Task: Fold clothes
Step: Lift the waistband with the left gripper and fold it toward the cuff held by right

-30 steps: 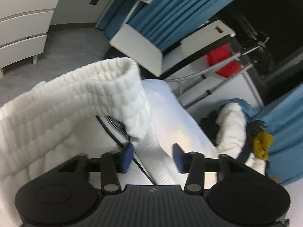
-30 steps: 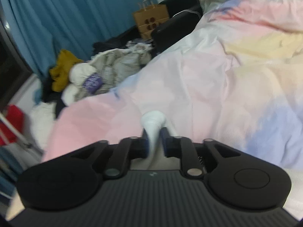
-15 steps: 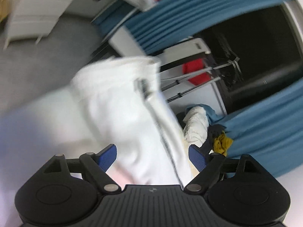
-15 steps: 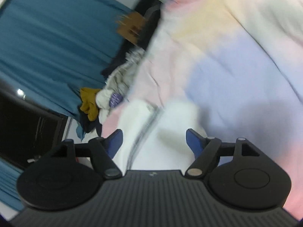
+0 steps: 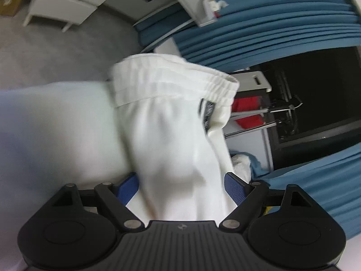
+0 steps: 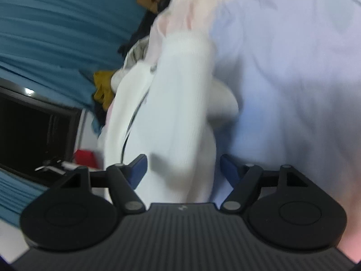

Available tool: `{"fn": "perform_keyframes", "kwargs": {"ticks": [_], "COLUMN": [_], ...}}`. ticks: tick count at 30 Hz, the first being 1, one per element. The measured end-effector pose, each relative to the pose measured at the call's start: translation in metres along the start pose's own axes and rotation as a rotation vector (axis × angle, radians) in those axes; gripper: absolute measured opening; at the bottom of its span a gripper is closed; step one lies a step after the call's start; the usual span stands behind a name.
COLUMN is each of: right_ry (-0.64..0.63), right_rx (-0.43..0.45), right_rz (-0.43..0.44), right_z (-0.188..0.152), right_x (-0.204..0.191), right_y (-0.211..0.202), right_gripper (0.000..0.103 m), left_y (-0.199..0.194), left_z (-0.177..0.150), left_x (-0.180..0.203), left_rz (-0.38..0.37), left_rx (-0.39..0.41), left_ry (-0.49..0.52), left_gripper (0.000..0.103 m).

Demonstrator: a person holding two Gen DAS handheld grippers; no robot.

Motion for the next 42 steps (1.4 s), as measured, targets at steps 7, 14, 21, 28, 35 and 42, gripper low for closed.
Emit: {"fn": "perform_keyframes", "kwargs": {"ticks": [7,14,21,28,35,42], "right_ry": [-0.014,-0.046,-0.030,0.038,-0.016,-0.072], "right_rx": [0.124,0.185,0.104,-0.042,-0.049,-0.055], "right_rz": [-0.034,-0.012,0.015,0.057,0.011,-0.038], "right_z": [0.019,0.029,0.024,0.010,0.002,-0.006], "right_x": [-0.001,-0.009,0.004,0.022,0.040,0.059], "right_y": [0.011,-0.023,-0.068,-0.107,-0.096,-0.084], "right_gripper": [0.017,0.012,0.012,0.012,0.012,0.012], "left_y": [0.026,-0.004,-0.090,-0.173,-0.218,-0.228], "left_z": [0.013,0.024,0.040,0.056,0.048,0.028], "left_x": [0.001,0.026,0.042,0.035,-0.007,-0.032], "left_rz": [-0.003,-0.007,0.035,0.087,0.149,0.157], "left_rx": [-0.004,0.014,-0.015,-0.060,-0.112,-0.111], "left_ry": [0.036,0.083,0.164,0.200,0.206,0.218], "left_gripper": [0.018,0.009,0.009,0.009,0.011,0.024]}}
Point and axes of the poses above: each gripper's, at about its wrist camera, not at the fingertips, and y roughly the way its jaws point, x to its right, z to its top, the point moved 8 cm from there along y, roughly the way its jaws point, and after that the axes turned 13 degrees about -z, right-handed, at the moved point
